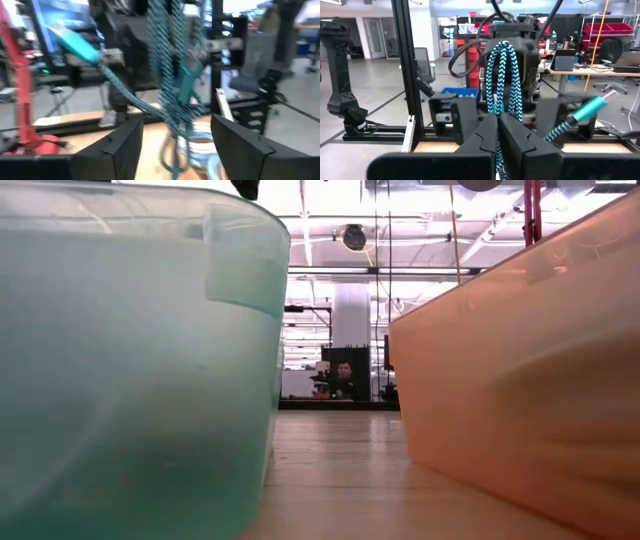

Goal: Pick & Place USB Port
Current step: Put the blue charger cable into the green bin

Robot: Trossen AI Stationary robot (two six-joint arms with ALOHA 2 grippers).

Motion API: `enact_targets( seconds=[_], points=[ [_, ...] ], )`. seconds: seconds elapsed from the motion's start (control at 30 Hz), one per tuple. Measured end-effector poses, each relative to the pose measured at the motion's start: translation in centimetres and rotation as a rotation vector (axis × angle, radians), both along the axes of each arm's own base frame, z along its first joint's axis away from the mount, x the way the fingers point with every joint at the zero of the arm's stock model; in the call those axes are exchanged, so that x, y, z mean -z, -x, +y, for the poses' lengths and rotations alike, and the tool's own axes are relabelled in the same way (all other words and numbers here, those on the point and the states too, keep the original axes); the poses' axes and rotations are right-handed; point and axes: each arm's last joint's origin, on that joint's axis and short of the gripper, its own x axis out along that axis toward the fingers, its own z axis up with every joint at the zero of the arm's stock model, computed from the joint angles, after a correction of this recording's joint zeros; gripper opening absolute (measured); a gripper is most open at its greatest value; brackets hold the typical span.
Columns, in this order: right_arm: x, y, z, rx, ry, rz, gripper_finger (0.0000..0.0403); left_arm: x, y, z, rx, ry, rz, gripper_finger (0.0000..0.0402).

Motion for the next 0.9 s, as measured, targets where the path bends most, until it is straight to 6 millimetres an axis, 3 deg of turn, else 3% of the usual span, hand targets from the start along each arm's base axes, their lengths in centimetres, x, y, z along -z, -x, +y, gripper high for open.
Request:
enact_targets(
  seconds=[0.13,0.37,0.53,0.73,0.9],
  points=[
    [0.1,0.0,0.0,0.001,0.001,0.004,0.0,-0.3,0.1,-0.4,0.04,0.024,-0.02,0.0177],
    [0.1,0.0,-0.2,0.004,0.002,0.0,0.0001,-0.4,0.0,-0.4,0.045,0.035,-0.02,0.002],
    [0.2,0.3,0.2,-0.007,0.064,0.033,0.0022,0.1,0.1,-0.5,0.064,0.095,0.051,0.0016],
    [-2.0,3.6,1.1,-0.066,0.117,0.085,0.0058,2.3,1.4,-2.7,0.145,0.081,0.321,0.0014],
    [-2.6,6.6,1.4,-0.118,0.122,0.089,0.0074,4.0,3.2,-5.2,0.198,0.141,0.538,0.0014]
  ],
)
